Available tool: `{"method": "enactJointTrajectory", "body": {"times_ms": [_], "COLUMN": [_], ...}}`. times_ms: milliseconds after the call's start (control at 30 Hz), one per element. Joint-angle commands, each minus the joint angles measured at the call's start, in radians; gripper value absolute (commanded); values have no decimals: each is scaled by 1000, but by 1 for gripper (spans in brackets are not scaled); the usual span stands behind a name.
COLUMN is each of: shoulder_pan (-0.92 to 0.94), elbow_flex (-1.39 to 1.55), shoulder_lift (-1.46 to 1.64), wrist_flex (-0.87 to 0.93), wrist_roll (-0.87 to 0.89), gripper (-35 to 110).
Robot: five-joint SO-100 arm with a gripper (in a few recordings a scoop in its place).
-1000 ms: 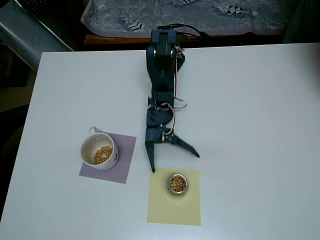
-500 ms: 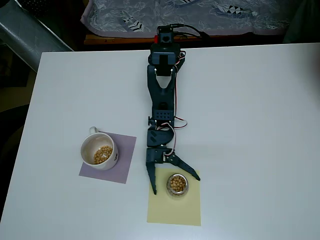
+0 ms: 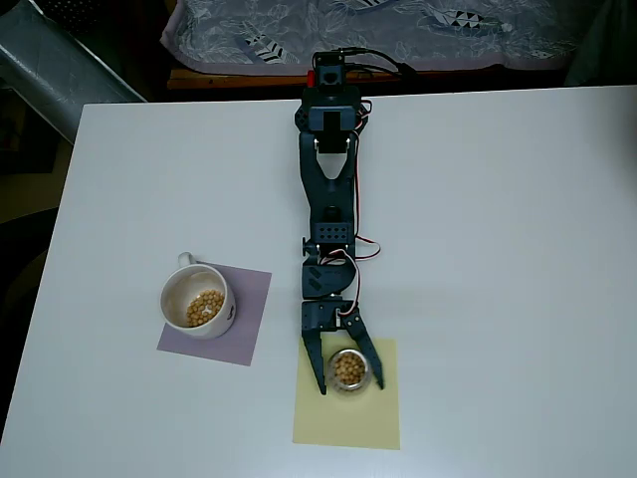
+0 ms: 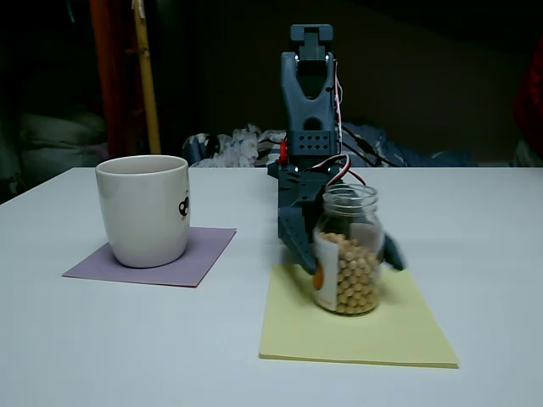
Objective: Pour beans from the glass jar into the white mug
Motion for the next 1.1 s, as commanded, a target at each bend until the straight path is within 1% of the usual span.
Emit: {"method": "enactJointTrajectory", "body": {"times_ms": [0, 167, 333, 433, 633, 833, 933, 1067], "shoulder_pan": [-6, 6, 20, 37, 101, 167, 192, 232], "elbow_flex": [29, 115, 235, 308, 479, 635, 693, 721], "shoulder_lift": [89, 201, 367, 468, 634, 776, 816, 818], "wrist_flex": [-14, -14, -14, -12, -12, 12, 40, 41], "wrist_roll": [14, 109, 215, 261, 362, 569, 667, 742], "gripper": [30, 30, 17, 14, 14, 10, 13, 16]}}
